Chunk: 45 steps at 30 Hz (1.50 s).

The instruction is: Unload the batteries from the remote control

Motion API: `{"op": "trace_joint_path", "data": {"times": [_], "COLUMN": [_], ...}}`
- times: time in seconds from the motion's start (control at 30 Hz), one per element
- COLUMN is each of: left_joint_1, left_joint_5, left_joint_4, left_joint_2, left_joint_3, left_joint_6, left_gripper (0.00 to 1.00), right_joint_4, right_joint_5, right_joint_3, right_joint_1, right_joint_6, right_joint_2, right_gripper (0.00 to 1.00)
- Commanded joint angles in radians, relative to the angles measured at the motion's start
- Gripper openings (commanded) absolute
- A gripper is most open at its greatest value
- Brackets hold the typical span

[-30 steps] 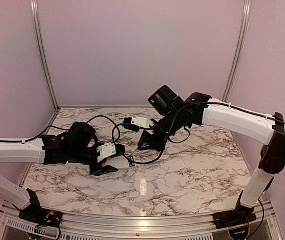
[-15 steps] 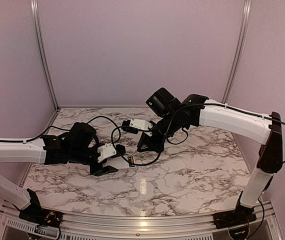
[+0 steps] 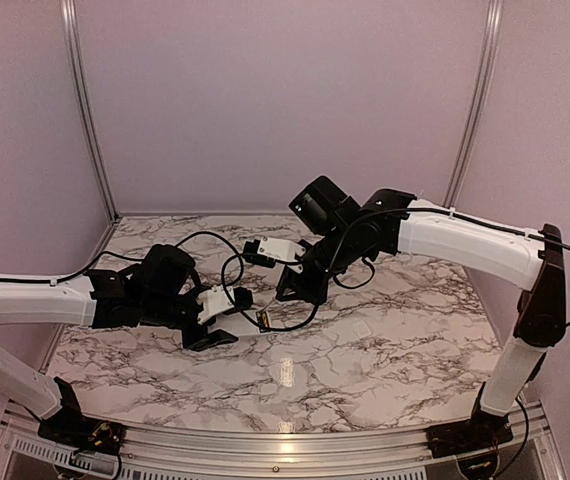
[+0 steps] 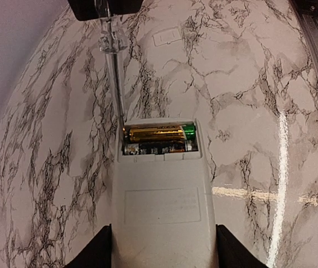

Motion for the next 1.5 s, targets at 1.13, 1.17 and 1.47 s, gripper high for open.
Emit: {"op": "trace_joint_path", "data": {"times": [1.13,1.17,1.47], "left_joint_1": [-0.005,-0.006,-0.005], "left_joint_5": [0.05,0.046,0.003], "left_joint_4": [-0.05,-0.053,-0.019], "left_joint_2": [-0.144,-0.146,-0.169], "left_joint_3": [0.032,0.033,0.013], "left_joint_6": [0.166,0.171,0.229], "left_gripper": [0.0,0.0,0.0], "right_joint_4": [0.017,0.018,0.034], "right_joint_5": [-0.148,-0.146,-0.151], "right_joint_3": [0.054,0.059,0.078], "right_joint_1": [-0.002,-0.002,-0.002], "right_joint_6": [-0.032,-0.031,-0.026], "right_joint_2": [0.077,0.079,0.08], "right_gripper": [0.0,0.0,0.0]}}
